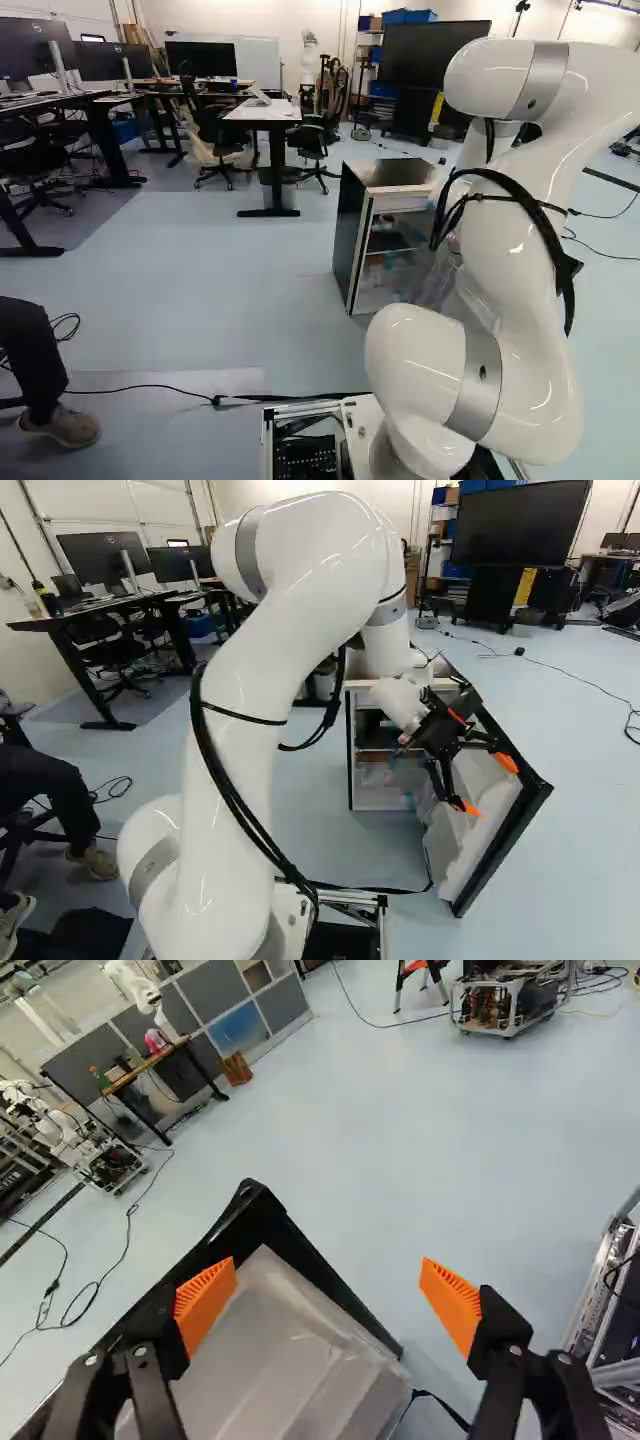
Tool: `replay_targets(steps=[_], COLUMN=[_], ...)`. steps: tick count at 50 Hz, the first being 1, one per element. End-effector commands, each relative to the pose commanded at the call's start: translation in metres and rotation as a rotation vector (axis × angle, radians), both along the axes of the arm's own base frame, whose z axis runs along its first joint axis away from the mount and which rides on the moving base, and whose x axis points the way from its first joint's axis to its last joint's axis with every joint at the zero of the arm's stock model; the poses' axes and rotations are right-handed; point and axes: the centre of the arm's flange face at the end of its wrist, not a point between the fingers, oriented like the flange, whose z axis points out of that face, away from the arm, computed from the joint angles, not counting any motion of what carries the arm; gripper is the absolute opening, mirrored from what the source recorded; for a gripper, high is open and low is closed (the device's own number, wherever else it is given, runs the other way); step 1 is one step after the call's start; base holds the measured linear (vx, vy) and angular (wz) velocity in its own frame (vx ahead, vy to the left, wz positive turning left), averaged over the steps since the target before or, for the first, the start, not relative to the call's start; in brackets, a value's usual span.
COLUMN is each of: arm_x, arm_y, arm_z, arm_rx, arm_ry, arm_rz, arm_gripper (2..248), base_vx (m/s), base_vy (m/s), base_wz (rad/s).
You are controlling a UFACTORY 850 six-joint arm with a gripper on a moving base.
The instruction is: Open the fridge door
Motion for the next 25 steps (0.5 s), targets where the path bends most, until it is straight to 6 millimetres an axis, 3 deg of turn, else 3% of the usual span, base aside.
replay_targets(steps=[25], arm_x=[-0.019], arm_y=[0.052], arm_z=[0.001], arm_rx=[0.011], arm_ry=[0.073], arm_rz=[0.151], arm_gripper=[247], base_vx=[0.0], base_vy=[0.0], base_wz=[0.0])
